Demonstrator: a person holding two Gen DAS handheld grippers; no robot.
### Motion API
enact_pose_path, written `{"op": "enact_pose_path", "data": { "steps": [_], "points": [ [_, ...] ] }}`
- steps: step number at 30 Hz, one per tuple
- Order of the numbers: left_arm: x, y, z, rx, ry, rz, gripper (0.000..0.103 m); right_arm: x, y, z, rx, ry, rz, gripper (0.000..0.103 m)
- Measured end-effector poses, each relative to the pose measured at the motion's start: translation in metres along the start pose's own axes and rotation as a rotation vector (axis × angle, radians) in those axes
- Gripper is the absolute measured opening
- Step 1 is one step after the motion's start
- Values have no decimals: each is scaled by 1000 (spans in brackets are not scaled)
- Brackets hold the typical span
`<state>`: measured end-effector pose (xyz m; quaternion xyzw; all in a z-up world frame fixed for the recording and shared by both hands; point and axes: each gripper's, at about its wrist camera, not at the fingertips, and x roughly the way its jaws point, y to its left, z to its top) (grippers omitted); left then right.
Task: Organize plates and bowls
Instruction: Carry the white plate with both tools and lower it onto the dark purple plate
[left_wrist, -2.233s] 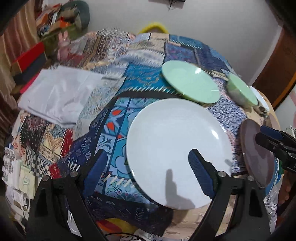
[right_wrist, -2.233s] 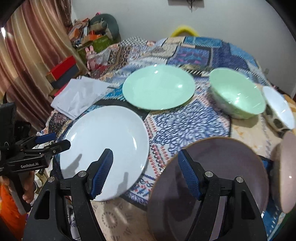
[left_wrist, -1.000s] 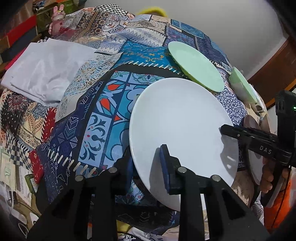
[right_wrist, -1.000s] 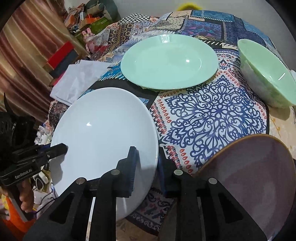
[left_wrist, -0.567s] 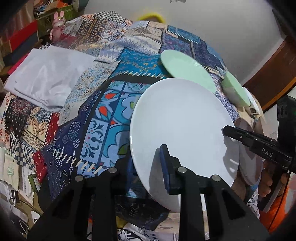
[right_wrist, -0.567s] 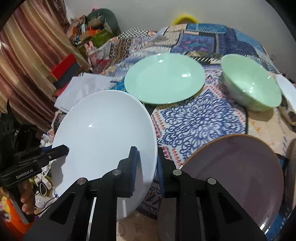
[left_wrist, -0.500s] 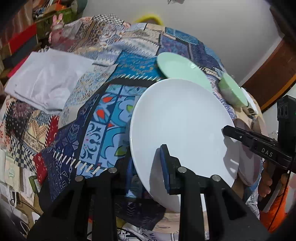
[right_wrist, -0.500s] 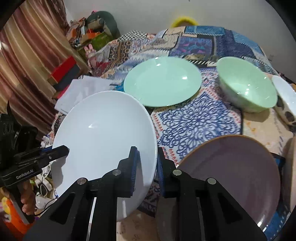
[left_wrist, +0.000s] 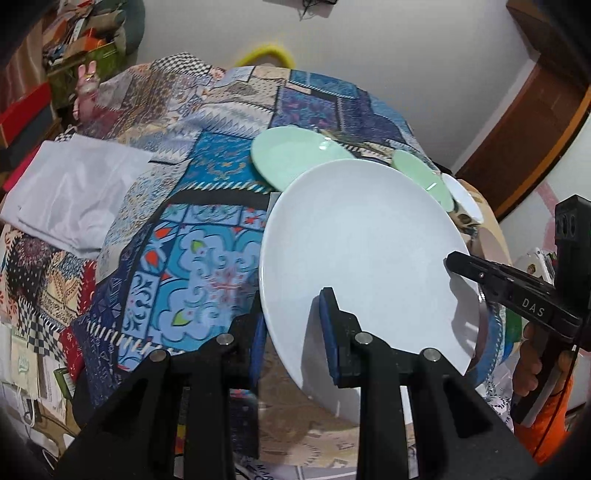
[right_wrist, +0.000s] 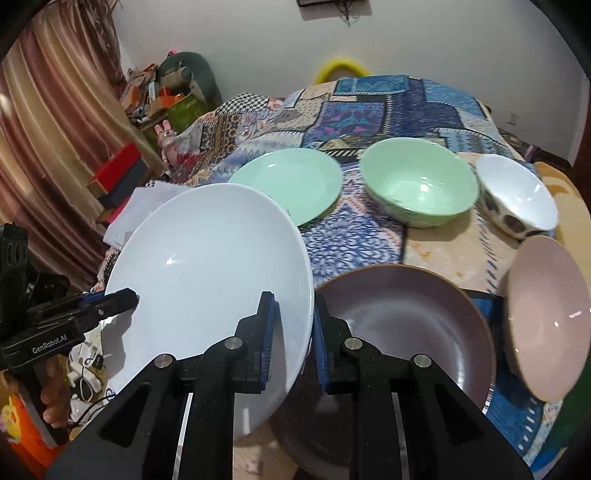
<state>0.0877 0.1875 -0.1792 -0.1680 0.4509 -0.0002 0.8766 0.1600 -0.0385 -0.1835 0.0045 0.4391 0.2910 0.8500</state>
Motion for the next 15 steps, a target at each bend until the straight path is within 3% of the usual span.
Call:
{"op": "enact_pose_path", "data": {
  "steps": [15],
  "points": [
    [21,-64,2,67,44,-48,27,-32,-55,-25,96,-23,-40,18]
  ]
}}
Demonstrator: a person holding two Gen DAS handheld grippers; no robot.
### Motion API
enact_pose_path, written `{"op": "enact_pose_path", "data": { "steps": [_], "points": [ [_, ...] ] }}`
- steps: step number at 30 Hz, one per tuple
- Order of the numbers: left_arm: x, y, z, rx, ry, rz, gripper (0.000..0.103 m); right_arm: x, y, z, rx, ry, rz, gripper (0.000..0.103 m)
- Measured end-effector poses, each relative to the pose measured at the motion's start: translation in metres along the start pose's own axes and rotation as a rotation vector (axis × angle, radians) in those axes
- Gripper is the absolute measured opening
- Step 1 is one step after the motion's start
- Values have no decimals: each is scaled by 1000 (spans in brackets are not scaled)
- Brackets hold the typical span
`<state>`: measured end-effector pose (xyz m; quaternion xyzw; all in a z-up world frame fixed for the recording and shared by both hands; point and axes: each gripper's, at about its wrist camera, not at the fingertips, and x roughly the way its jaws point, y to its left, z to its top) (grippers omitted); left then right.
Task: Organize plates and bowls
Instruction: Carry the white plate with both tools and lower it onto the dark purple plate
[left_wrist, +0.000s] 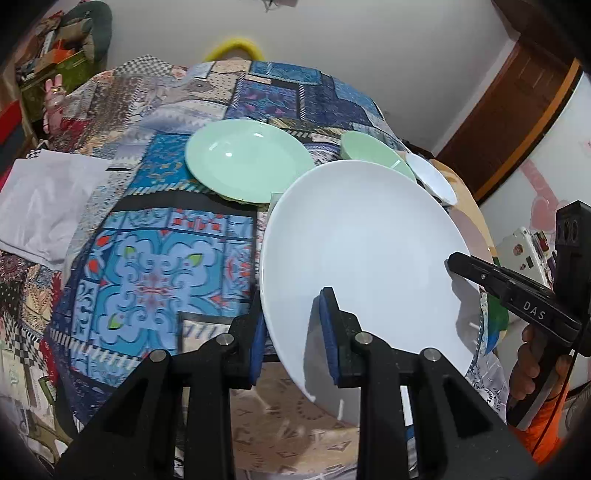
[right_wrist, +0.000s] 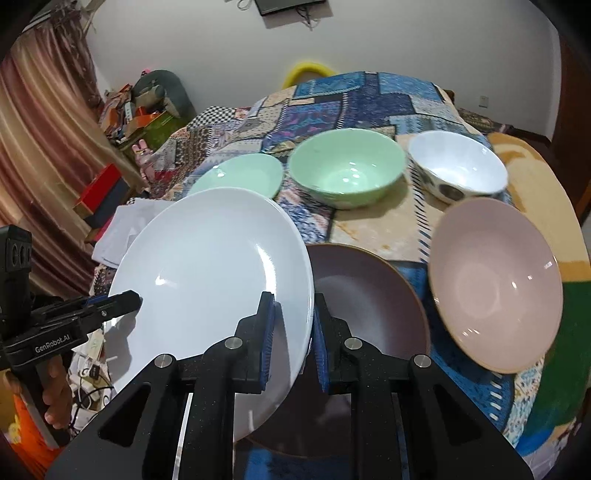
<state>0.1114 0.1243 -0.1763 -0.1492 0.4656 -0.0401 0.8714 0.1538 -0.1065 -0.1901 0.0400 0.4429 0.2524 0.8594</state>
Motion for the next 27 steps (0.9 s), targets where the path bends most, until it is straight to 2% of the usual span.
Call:
{"op": "enact_pose_path", "data": {
  "steps": [13,27],
  "points": [
    [45,-40,0,57,82,-15,27,2,-46,-22,86,41,-31,18],
    [85,-56,-2,90,161,5,28,7,-65,-30,140,71,-23,18]
  ]
}}
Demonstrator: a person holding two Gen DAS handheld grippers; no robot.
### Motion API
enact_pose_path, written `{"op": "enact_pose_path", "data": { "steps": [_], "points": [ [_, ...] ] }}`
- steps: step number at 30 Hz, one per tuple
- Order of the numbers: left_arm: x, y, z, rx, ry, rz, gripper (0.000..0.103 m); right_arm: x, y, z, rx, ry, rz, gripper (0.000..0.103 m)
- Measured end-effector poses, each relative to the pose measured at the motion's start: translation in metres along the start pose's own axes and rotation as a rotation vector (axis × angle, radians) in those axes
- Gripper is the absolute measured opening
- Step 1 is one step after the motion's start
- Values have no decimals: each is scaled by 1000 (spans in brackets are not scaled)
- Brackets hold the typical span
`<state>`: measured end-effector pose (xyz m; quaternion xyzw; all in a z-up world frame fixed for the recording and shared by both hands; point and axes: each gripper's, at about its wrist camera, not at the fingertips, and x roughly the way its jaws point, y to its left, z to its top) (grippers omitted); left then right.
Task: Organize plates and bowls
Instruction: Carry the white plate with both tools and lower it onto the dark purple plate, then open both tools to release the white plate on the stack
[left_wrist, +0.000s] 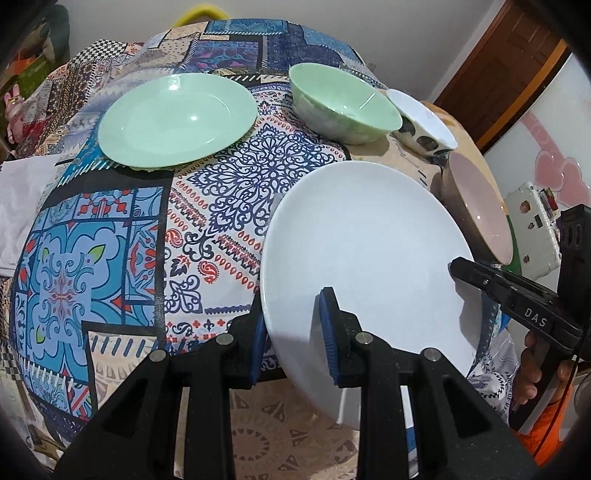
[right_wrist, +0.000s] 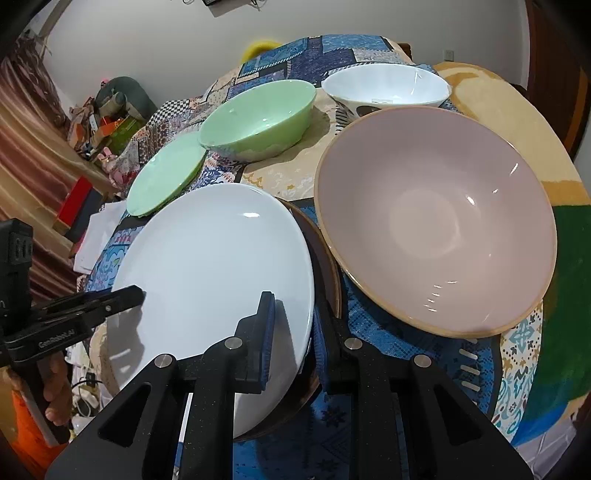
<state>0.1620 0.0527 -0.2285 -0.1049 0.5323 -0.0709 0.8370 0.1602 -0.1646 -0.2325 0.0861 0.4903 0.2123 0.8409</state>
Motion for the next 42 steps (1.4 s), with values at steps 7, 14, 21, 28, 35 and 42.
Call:
{"op": "enact_pose_path", "data": {
  "steps": [7,14,21,28,35,42],
  "points": [
    [13,0,3,0,22,9,29,-3,-2,1,-7,-11,-15,18],
    [19,-6,4,16,21,24,29,-6,-1,2,-25,-14,-40,18],
    [18,-6,4,14,18,22,29,-6,2,1,-67,-17,-94,21],
    [1,-6,1,40,-29,29,30,-18,12,3,-93,-38,-90,21],
    [-35,-1,6,51,-135,66,45,-25,47,20,-154,-93,-46,32],
    [-73,17,20,46,-253,109,62,-20,90,41,-216,-152,-3,50]
  ]
}}
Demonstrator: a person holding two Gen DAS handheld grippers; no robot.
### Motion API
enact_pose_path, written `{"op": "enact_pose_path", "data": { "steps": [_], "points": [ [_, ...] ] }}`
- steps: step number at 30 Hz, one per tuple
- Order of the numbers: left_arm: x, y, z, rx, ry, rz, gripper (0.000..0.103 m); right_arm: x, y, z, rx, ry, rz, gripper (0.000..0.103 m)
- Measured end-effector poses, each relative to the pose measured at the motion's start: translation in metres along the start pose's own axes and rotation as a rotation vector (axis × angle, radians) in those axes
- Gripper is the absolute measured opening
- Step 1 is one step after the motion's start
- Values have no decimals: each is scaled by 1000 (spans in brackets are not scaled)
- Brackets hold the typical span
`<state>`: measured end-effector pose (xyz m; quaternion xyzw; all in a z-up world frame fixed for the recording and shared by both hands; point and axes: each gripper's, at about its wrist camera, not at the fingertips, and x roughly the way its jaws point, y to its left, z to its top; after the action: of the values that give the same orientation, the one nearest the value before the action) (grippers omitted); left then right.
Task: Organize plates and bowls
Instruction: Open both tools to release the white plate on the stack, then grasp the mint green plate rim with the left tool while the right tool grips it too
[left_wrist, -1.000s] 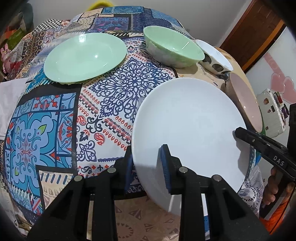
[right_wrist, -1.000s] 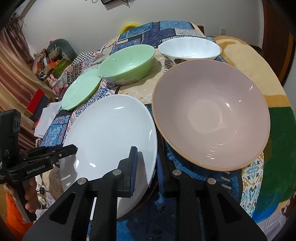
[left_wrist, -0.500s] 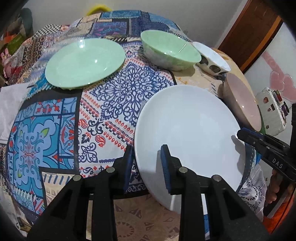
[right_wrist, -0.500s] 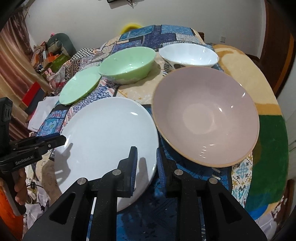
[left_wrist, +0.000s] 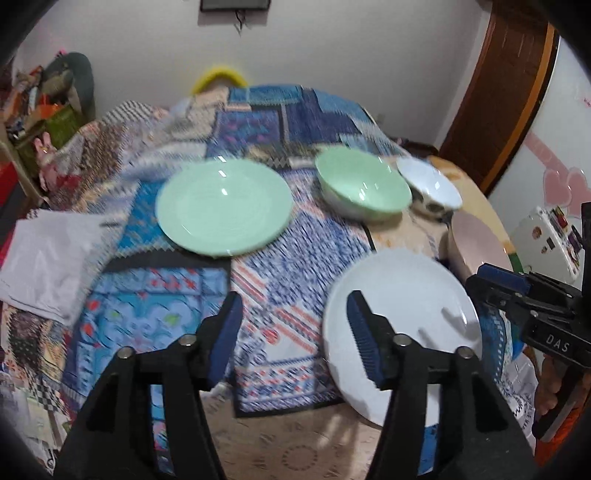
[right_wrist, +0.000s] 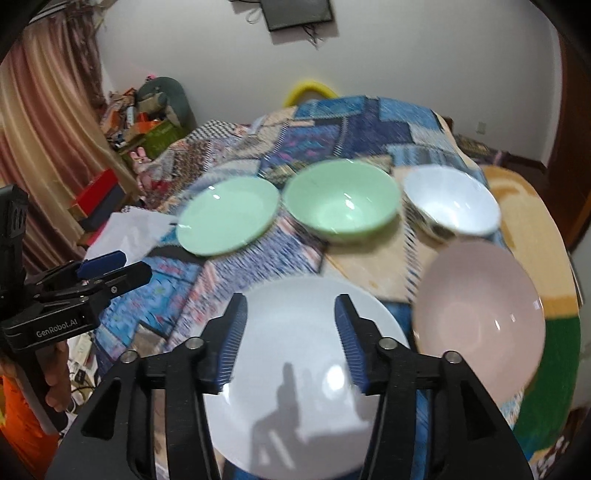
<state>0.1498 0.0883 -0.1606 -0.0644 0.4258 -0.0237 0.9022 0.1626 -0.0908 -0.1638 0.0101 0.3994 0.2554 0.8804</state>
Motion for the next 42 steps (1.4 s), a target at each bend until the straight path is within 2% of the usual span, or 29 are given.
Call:
{"op": "enact_pose_path", "data": {
  "steps": [2,5,7,12,23,26,30,37,39,42],
  "points": [
    [-6,9,8,-4,-30,17,68,7,11,9,-20,-12,4,54],
    [-13,25,20,-11,-69,57,81,20,22,19,-32,-11,14,67],
    [-15,37,27,-26,-94,84,87,32,28,24,-31,-6,17,69],
    [-6,70,43,-63,-108,120,90,60,39,34,-43,28,6,69],
    [63,140,57,-134,-31,116,90,125,51,52,-29,107,-24,68],
    [81,155,61,-135,-17,118,83,141,51,55,-25,138,-25,60],
    [110,170,68,-145,31,91,63,161,50,57,-7,199,-13,45],
    [148,180,75,-154,102,34,35,181,42,58,31,247,-15,33],
    [157,183,77,-163,118,16,31,185,43,61,31,253,-15,25],
    [160,182,80,-150,107,13,25,189,42,63,27,261,-13,24]
  ]
}}
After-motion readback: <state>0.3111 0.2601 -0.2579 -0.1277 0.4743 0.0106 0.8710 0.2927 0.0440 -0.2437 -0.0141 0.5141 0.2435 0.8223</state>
